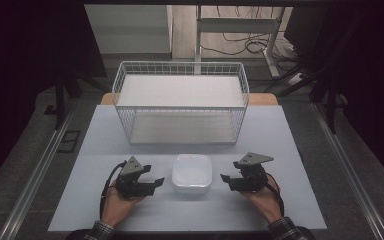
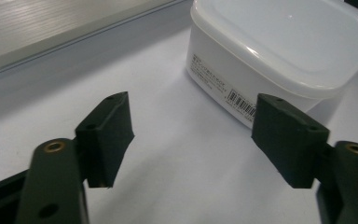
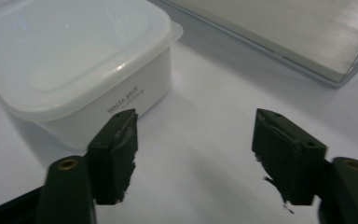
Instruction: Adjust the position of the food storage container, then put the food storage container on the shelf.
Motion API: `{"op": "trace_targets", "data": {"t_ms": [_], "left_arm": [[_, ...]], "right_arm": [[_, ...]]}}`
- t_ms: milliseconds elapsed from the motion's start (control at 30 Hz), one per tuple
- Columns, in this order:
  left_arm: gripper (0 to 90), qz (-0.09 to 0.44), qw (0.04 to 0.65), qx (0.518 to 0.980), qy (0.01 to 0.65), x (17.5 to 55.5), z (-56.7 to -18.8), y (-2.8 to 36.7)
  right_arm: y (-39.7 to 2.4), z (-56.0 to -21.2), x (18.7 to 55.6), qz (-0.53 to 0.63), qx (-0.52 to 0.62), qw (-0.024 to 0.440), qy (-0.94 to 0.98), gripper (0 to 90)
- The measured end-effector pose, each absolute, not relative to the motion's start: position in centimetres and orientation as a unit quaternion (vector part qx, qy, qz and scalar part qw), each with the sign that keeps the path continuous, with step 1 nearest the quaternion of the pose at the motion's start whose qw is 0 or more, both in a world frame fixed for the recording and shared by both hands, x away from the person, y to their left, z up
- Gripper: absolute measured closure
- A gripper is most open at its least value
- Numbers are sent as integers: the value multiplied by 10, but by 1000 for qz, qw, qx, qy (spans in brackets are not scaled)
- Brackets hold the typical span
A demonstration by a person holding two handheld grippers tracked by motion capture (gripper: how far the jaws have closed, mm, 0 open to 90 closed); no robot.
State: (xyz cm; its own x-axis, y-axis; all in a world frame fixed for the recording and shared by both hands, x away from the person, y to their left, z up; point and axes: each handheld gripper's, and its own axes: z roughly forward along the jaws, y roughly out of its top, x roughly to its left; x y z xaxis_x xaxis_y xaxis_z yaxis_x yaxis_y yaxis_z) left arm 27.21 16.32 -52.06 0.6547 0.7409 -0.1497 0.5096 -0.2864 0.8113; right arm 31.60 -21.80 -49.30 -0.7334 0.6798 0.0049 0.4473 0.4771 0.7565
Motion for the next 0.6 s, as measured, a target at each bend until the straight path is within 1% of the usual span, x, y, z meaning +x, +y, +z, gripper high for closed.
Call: {"op": "trace_targets", "data": {"t_ms": [67,100,133,167,200,233,367,600], "left_arm": [[228,128,454,791,390,272,-520,163],[175,126,452,793,388,272,-520,162],[156,126,452,793,388,272,-520,162],[144,126,451,795,386,272,-521,162],[129,126,451,795,386,272,-521,162],[114,125,453,794,387,272,-522,161],[107,128,460,791,383,272,-520,161],[82,137,461,793,375,274,-519,158]], "right_arm": [[-220,-494,317,398,334,143,842,213],[-220,-493,318,405,338,138,838,170],[-220,-493,318,405,338,138,838,170],[-219,-493,317,408,336,136,838,128],[-219,-493,317,408,336,136,838,128],[-219,-493,317,407,333,138,839,98],[-218,-493,318,412,330,135,839,72],[-218,-490,319,426,331,129,832,63]]}}
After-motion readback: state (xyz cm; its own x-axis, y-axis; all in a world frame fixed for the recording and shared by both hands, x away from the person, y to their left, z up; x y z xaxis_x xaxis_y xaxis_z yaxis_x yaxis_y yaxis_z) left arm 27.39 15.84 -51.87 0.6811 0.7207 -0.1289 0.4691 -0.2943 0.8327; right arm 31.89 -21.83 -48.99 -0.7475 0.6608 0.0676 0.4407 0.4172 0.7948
